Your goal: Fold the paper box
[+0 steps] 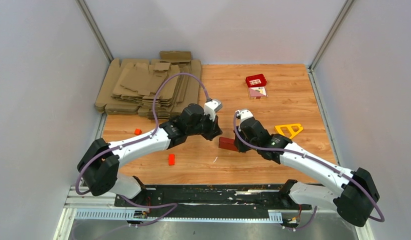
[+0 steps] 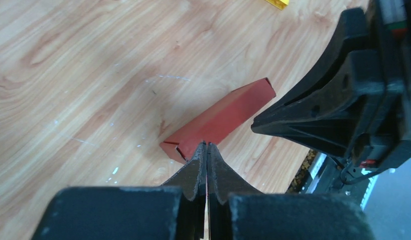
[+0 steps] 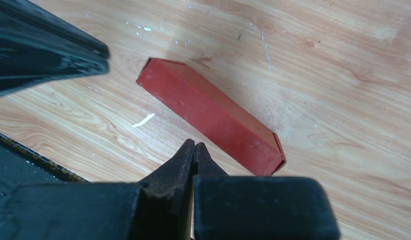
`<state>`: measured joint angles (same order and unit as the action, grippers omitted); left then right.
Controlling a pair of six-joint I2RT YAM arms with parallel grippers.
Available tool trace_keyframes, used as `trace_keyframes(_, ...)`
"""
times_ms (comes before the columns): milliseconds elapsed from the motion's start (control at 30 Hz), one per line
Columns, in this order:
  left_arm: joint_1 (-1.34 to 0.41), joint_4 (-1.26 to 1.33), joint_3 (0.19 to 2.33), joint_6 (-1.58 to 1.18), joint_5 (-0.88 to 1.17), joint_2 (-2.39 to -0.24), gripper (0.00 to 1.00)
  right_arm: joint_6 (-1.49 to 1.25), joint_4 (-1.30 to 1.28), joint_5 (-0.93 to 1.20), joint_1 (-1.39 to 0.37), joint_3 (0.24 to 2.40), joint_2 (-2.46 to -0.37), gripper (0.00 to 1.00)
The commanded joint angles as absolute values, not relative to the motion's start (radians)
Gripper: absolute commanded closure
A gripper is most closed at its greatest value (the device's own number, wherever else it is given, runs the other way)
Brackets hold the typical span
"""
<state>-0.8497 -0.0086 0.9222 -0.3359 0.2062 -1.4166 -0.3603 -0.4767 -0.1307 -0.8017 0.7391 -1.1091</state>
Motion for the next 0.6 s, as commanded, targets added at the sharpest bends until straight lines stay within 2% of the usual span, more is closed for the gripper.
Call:
trace_keyframes(0, -0.853, 0.081, 0.905, -0.368, 0.281, -1.448, 1.0, -0.334, -0.436, -0.171, -0.791, 0.764, -1.043, 1.0)
trace_keyframes(233, -0.853, 0.116, 0.865, -0.376, 0.294, -1.504, 1.0, -0.326, -0.458, -0.217, -0.763, 0.743, -1.036, 1.0)
trace_keyframes(567, -0.853, 0.153, 0.828, -0.375, 0.271, -1.586, 1.0, -0.344, -0.391, -0.157, -0.719, 0.649, -1.116, 1.0)
